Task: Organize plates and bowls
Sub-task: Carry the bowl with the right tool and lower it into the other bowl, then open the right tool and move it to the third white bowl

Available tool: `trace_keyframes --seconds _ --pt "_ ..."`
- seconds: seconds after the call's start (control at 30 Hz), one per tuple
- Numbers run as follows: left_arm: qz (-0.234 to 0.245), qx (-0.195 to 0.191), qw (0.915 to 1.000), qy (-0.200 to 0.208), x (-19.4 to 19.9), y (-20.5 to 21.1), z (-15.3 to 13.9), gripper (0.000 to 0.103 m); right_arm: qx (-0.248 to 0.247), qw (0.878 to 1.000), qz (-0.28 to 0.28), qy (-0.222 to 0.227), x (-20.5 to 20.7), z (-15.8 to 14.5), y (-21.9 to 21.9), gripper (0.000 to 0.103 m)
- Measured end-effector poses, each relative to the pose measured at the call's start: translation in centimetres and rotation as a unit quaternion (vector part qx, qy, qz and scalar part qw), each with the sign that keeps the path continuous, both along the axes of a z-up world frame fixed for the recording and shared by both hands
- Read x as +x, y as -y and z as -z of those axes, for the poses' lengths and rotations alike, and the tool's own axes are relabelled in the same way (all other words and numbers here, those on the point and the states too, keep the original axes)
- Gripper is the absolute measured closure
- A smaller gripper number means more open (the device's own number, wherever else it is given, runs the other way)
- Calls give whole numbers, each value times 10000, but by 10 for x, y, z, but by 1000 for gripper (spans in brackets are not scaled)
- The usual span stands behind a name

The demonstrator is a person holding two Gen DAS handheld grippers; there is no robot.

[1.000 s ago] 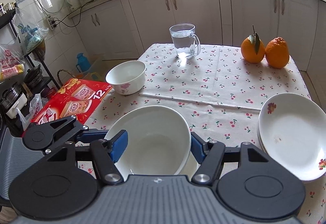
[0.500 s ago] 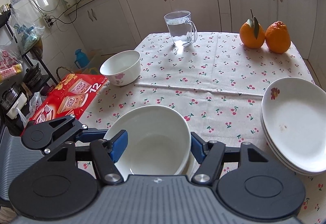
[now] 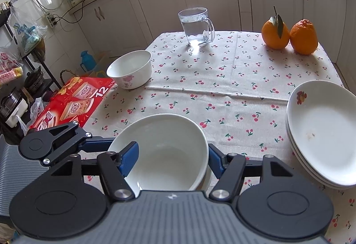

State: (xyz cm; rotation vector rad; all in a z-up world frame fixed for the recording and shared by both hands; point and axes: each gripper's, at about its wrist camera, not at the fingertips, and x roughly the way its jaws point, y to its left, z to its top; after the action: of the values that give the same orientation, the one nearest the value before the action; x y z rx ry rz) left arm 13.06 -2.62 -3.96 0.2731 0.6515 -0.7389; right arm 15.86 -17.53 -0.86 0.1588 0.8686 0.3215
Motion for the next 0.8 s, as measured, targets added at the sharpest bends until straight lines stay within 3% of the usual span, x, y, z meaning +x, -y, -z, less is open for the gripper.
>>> trace_keyframes --seconds 0.27,0.6,0.8 --pt "4 -34 10000 -2 1 -2 1 7 -79 10000 40 22 1 2 1 31" --pt "-9 -9 10000 25 -10 -13 -3 6 -166 9995 17 256 -6 -5 -2 0" --pt "-158 -8 9998 127 -18 -27 -10 4 -239 9992 -49 302 -7 -7 -8 0"
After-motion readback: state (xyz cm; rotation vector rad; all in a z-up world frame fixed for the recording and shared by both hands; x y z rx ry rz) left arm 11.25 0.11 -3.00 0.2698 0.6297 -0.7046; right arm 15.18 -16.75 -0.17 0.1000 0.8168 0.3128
